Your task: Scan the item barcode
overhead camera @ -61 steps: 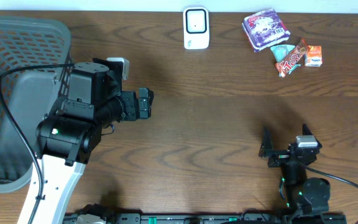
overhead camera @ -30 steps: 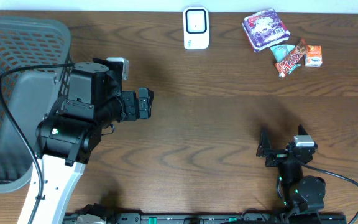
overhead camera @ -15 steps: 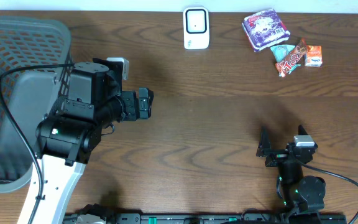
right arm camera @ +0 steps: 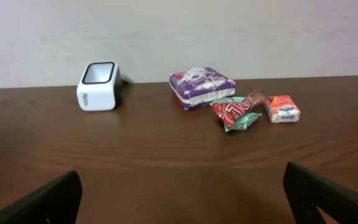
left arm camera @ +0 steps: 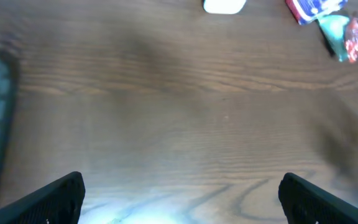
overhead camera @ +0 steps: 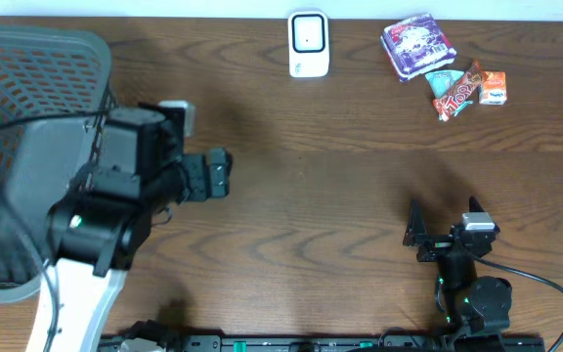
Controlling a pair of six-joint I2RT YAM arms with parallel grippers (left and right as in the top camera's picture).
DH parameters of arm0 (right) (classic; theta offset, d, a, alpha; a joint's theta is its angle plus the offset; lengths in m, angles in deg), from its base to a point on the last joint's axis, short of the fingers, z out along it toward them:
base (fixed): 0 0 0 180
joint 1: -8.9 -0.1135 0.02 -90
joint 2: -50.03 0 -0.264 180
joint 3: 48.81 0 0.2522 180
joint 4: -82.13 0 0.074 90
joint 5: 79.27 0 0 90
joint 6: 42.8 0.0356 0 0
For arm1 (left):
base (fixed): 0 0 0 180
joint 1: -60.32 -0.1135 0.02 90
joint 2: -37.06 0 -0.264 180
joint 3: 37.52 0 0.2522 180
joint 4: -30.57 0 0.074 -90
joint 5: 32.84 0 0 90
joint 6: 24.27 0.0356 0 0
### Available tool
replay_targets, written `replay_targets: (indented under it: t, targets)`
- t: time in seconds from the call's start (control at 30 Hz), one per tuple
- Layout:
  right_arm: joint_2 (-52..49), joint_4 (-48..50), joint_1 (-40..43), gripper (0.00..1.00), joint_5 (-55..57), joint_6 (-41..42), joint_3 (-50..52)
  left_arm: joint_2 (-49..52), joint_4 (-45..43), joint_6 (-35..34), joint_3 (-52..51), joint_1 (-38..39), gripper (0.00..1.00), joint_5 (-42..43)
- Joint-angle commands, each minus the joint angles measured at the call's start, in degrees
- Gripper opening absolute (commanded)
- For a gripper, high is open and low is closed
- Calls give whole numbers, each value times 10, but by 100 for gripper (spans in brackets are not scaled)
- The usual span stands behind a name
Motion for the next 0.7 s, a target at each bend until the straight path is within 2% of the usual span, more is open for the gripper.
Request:
replay_targets:
  t: [0.0,0.07,0.27,0.43,0.53,0.67]
  targets:
    - [4,0,-3,99,-4,8,3,-64,2,19,-57,-14,99,-22]
    - [4,0,-3,99,-4,7,3,-108,-33,35,-117,-23,99,-21]
    - [4,0,-3,99,-4,8,3,-280,-223,70,-346,-69,99,-21]
    - [4,0,-3,99,-4,8,3,-434,-289,70,-459,-115,99,-21]
    - [4,0,-3,99,-5,8,3,-490,-324,70,-494,-127,100,-21]
    - [4,0,-3,99,-4,8,3,-527,-416,70,-550,-133,99,-22]
